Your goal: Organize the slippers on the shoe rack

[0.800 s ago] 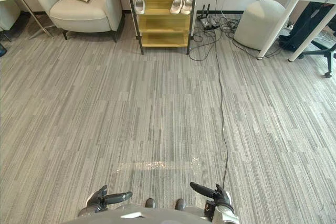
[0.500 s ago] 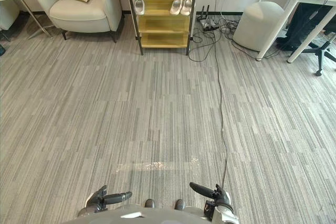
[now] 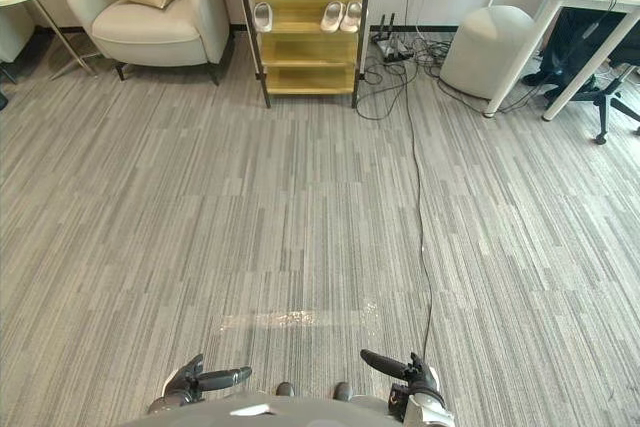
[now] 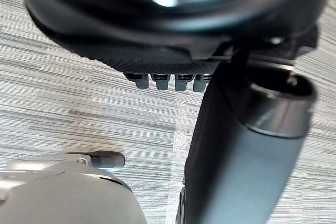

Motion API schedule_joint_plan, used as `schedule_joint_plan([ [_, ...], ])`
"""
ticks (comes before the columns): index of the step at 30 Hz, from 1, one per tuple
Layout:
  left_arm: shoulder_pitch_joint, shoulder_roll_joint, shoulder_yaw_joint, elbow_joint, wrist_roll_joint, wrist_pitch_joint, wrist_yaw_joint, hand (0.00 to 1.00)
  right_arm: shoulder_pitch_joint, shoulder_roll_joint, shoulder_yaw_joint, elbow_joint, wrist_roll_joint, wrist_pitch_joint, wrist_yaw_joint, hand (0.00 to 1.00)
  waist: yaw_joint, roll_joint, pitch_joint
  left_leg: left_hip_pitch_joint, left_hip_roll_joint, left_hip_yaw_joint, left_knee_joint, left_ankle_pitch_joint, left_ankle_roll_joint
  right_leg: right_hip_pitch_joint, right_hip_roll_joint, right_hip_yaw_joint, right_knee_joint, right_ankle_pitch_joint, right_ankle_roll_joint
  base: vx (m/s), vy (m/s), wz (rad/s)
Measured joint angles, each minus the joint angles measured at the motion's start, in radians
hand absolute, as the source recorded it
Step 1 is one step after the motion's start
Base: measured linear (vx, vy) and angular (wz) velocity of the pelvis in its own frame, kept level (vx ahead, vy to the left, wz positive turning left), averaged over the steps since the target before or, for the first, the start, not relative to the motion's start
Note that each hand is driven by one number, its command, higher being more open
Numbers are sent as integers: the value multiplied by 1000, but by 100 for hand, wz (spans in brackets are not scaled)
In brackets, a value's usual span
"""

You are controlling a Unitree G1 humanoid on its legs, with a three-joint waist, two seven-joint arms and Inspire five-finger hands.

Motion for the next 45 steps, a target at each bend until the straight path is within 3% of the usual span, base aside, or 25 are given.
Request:
schedule_joint_plan([
  [6, -4, 7, -1, -1, -1, 0, 1, 100, -1, 1, 6, -5, 0, 2, 0, 100, 2, -9, -1, -61, -1, 4, 64, -42, 22, -39, -5, 2, 17, -8, 7, 2, 1, -2],
  [7, -6, 6, -8, -1, -3, 1, 2, 100, -10, -6, 8, -8, 0, 4, 0, 100, 3, -2, 3, -104, 15, 13, 145, -92, 25, -106, -13, -1, 146, -69, 46, 19, 15, -14],
  [8, -6, 7, -10, -1, -3, 1, 2, 100, -12, -7, 8, -8, 0, 4, 0, 100, 3, 0, 4, -107, 17, 14, 152, -95, 27, -114, -15, -3, 163, -75, 49, 27, 36, -29],
  [9, -5, 7, -13, 0, -5, 4, 4, 100, -20, -9, 7, -8, 1, 4, 0, 100, 5, 4, 11, -123, 31, 28, 213, -137, 36, -203, -34, -30, 378, -136, 85, 34, 66, -22],
  [11, -12, 21, -37, -1, -5, 6, 7, 100, -25, -11, 0, -36, 5, 1, -1, 100, 3, -1, 29, -109, 29, 31, 251, -172, 50, -316, -95, -101, 668, -155, 84, 67, 99, -14],
  [13, -20, 31, -46, 0, -4, 8, 12, 100, -33, -6, 1, -41, 5, -2, 1, 100, 1, -14, 39, -71, 19, 22, 251, -198, 64, -376, -146, -139, 821, -186, 67, 169, 54, 13],
  [15, -23, 30, -46, 0, -4, 8, 17, 100, -39, -7, 2, -40, 4, -4, 2, 100, -5, -11, 42, -26, 31, -7, 241, -222, 57, -383, -165, -191, 795, -225, 29, 220, -12, 33],
  [19, -29, 18, -37, 0, -3, 9, 20, 100, -65, -14, 0, -37, 4, -4, 2, 100, -11, 8, 55, 24, 90, -38, 193, -243, 15, -452, -132, -246, 563, -206, 22, 347, -109, 28],
  [20, -31, 14, -33, 1, 0, 10, 21, 100, -79, -17, 1, -38, 3, -4, 1, 100, -20, 16, 61, 56, 117, -51, 163, -254, -12, -480, -103, -231, 461, -146, 21, 521, -203, 46],
  [22, -29, 16, -29, 8, 1, 9, 25, 100, -75, -15, -6, -43, 5, -4, 0, 100, -28, 9, 64, 104, 137, -75, 163, -283, -61, -475, -92, -208, 438, 4, -80, 523, -224, 49],
  [23, -40, 9, -26, 14, 1, 10, 28, 100, -82, -18, -13, -42, 3, -4, 0, 100, -24, 27, 69, 109, 160, -80, 182, -286, -67, -467, -82, -224, 468, -25, -90, 764, -363, 40],
  [24, -58, -12, -4, 6, 6, 5, 31, 100, -89, -19, -22, -44, 3, -10, 1, 100, -21, 39, 74, 46, 177, -88, 337, -255, -112, -440, -75, -239, 483, -95, -99, 764, -361, 30],
  [26, -60, -15, 14, 1, 6, 3, 31, 100, -89, -23, -18, -44, 4, -10, 1, 100, -21, 53, 75, -25, 196, -91, 534, -208, -107, -374, -48, -244, 426, -108, -106, 629, -287, 16],
  [27, -58, -19, 25, 0, 6, 3, 32, 100, -85, -22, 2, -41, 5, -9, 0, 100, -19, 61, 79, -108, 225, -93, 762, -147, -106, -283, -16, -244, 342, -109, -106, 700, -305, -1],
  [29, -58, -18, 49, -12, 5, -1, 27, 100, -78, -21, 18, -37, 10, -9, -1, 100, -11, 60, 97, -224, 278, -42, 1081, -177, -103, -119, 29, -228, 232, -109, -106, 542, -227, -13],
  [31, -61, -9, 50, -55, 0, -6, 19, 100, -85, -8, 20, -39, 26, -10, -4, 100, 15, 40, 108, -362, 288, 6, 1165, -213, -84, -24, 41, -201, 153, -110, -107, 447, -110, -33],
  [33, -75, -11, 50, -87, -6, -25, 19, 100, -106, -9, 19, -37, 43, -10, -9, 100, 37, 35, 124, -481, 269, 34, 1104, -250, -80, 25, 37, -174, 112, -110, -107, 446, -24, -42],
  [36, -105, -7, 48, -102, -8, -27, 19, 100, -117, -6, 19, -40, 42, -11, -21, 100, 55, 3, 148, -562, 164, 54, 715, -221, -66, 99, -23, -147, 98, -164, -45, 448, 106, -37],
  [37, -104, -11, 47, -101, -7, -27, 20, 100, -106, -10, 19, -40, 42, -11, -24, 100, 56, 14, 142, -571, 136, 49, 514, -101, -61, 124, -28, -137, 97, -199, -19, 496, 179, -45],
  [38, -101, -21, 47, -99, -8, -27, 21, 100, -101, -10, 22, -33, 42, -9, -27, 100, 70, 22, 139, -545, 125, 40, 473, 52, -27, 147, -32, -108, 95, -221, -4, 618, 210, -24],
  [39, -120, 0, 47, -99, -5, -26, 23, 100, -103, 7, 48, -30, 42, -6, -26, 100, 64, -22, 140, -546, 86, 49, 476, 18, 15, 142, -70, -90, 101, -212, -12, 535, 159, -11],
  [40, -122, 0, 48, -99, -4, -26, 24, 100, -101, 7, 50, -29, 42, -6, -25, 100, 64, -25, 142, -548, 85, 49, 480, 16, 20, 141, -72, -87, 102, -208, -6, 540, 156, 20],
  [43, -124, 9, 72, -76, -5, -14, 20, 100, -100, 27, 51, -25, 41, -1, -22, 100, 66, -40, 142, -520, 97, 64, 625, -98, 61, 141, -95, -10, 267, -173, 47, 534, 173, -2],
  [44, -115, 11, 77, -72, -5, -12, 20, 100, -98, 32, 51, -23, 40, -4, -20, 100, 66, -42, 136, -471, 106, 70, 614, -136, 54, 95, -106, 7, 416, -160, 77, 398, 143, -17],
  [45, -107, 19, 76, -62, -3, -9, 19, 100, -99, 39, 55, -22, 39, -4, -16, 100, 65, -55, 131, -401, 101, 75, 567, -167, 48, 3, -143, 15, 669, -103, 185, 313, 104, -14],
])
